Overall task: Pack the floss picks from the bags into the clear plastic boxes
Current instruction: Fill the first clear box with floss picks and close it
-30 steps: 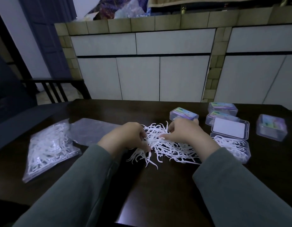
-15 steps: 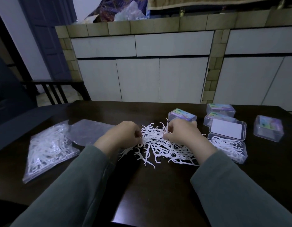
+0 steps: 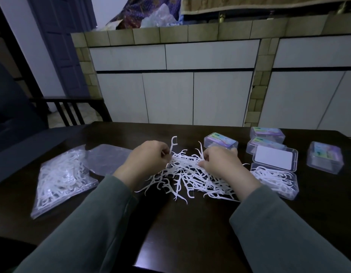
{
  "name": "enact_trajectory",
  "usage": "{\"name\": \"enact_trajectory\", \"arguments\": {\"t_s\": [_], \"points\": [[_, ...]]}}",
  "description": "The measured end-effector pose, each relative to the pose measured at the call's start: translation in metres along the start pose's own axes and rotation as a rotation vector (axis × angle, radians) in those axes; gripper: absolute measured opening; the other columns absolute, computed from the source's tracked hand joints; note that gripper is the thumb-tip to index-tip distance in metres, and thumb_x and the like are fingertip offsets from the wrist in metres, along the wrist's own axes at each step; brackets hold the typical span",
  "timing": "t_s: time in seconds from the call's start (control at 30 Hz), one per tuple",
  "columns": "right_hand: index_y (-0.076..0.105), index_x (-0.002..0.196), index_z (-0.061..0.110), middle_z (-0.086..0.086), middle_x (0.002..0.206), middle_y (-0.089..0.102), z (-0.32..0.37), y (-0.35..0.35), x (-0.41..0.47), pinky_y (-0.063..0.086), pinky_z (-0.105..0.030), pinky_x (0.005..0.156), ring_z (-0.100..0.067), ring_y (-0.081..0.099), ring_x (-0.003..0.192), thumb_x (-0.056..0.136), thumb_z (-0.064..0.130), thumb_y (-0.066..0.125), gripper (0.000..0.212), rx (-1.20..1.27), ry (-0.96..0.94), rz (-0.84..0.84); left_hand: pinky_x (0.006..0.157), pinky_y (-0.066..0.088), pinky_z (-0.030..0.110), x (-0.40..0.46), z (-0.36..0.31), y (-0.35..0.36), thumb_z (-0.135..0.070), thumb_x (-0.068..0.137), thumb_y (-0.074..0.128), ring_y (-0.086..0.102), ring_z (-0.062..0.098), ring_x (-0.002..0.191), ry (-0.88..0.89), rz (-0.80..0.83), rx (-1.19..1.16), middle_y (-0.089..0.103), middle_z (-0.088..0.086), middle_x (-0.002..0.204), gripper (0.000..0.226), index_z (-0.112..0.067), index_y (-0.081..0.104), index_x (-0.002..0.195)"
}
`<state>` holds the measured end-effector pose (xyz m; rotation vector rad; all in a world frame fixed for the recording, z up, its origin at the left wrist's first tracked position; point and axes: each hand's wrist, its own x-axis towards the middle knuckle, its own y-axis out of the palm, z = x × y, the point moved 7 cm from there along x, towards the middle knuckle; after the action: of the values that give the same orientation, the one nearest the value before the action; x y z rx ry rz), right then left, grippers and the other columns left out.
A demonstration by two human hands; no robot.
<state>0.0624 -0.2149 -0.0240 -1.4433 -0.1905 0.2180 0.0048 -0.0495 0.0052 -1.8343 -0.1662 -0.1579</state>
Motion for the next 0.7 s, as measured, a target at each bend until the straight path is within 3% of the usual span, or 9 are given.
{"name": "enact_trajectory", "arguments": {"t_s": [0.1, 0.27, 0.37, 0.5, 0.57, 0.63, 0.7], "points": [[0.059, 0.115, 0.021, -0.006, 0.115, 0.06, -0.004, -0.004, -0.003, 0.031, -0.041, 0.096, -0.025, 0.049, 0.109, 0.099, 0.038, 0.048, 0.025, 0.034, 0.017, -0.008, 0.065, 0.043, 0.023, 0.0, -0.002, -0.006, -0.031, 0.095, 0.055, 0.056, 0.013, 0.083, 0.007, -0.076, -0.02, 0.058, -0.005, 0.094, 0.009, -0.024, 0.059, 0.092], [0.064, 0.115, 0.026, -0.004, 0.119, 0.062, -0.014, -0.016, -0.007, 0.028, -0.04, 0.096, -0.027, 0.045, 0.114, 0.099, 0.041, 0.049, 0.027, 0.247, 0.018, -0.13, 0.068, 0.044, 0.028, 0.0, 0.003, -0.012, -0.029, 0.094, 0.056, 0.054, 0.013, 0.083, -0.009, -0.165, -0.044, 0.051, -0.009, 0.087, 0.008, -0.027, 0.053, 0.087], [0.066, 0.109, 0.029, -0.001, 0.115, 0.064, -0.02, -0.017, -0.006, 0.027, -0.039, 0.092, -0.027, 0.047, 0.115, 0.095, 0.045, 0.054, 0.024, 0.37, 0.033, -0.178, 0.066, 0.043, 0.027, -0.001, 0.001, -0.017, -0.03, 0.095, 0.055, 0.051, 0.008, 0.077, 0.009, -0.235, -0.072, 0.052, -0.011, 0.084, 0.008, -0.028, 0.054, 0.087], [0.068, 0.104, 0.032, 0.012, 0.093, 0.062, -0.022, -0.023, -0.009, 0.024, -0.035, 0.087, -0.02, 0.051, 0.106, 0.092, 0.048, 0.058, 0.022, 0.503, 0.002, -0.227, 0.062, 0.042, 0.024, -0.005, -0.005, -0.026, -0.03, 0.095, 0.055, 0.049, 0.007, 0.074, 0.038, -0.363, -0.131, 0.051, -0.011, 0.083, 0.008, -0.027, 0.053, 0.088], [0.07, 0.103, 0.033, 0.013, 0.091, 0.062, -0.024, -0.027, -0.011, 0.03, -0.034, 0.09, -0.017, 0.052, 0.102, 0.089, 0.049, 0.061, 0.023, 0.607, -0.008, -0.246, 0.059, 0.037, 0.021, -0.008, -0.007, -0.03, -0.028, 0.095, 0.056, 0.049, 0.006, 0.072, 0.043, -0.413, -0.18, 0.05, -0.012, 0.082, 0.009, -0.027, 0.052, 0.087], [0.072, 0.099, 0.033, 0.014, 0.089, 0.063, -0.027, -0.029, -0.011, 0.038, -0.043, 0.099, -0.014, 0.056, 0.099, 0.086, 0.048, 0.066, 0.021, 0.728, -0.025, -0.264, 0.061, 0.039, 0.023, -0.011, -0.007, -0.035, -0.025, 0.093, 0.058, 0.051, 0.007, 0.073, 0.054, -0.469, -0.234, 0.055, -0.01, 0.084, 0.008, -0.025, 0.055, 0.087], [0.071, 0.088, 0.037, 0.018, 0.088, 0.062, -0.031, -0.029, -0.012, 0.041, -0.051, 0.099, -0.017, 0.059, 0.101, 0.083, 0.047, 0.069, 0.012, 0.814, -0.034, -0.278, 0.061, 0.04, 0.023, -0.014, -0.007, -0.037, -0.024, 0.092, 0.061, 0.051, 0.007, 0.073, 0.063, -0.505, -0.266, 0.058, -0.009, 0.085, 0.004, -0.021, 0.06, 0.089]]}}
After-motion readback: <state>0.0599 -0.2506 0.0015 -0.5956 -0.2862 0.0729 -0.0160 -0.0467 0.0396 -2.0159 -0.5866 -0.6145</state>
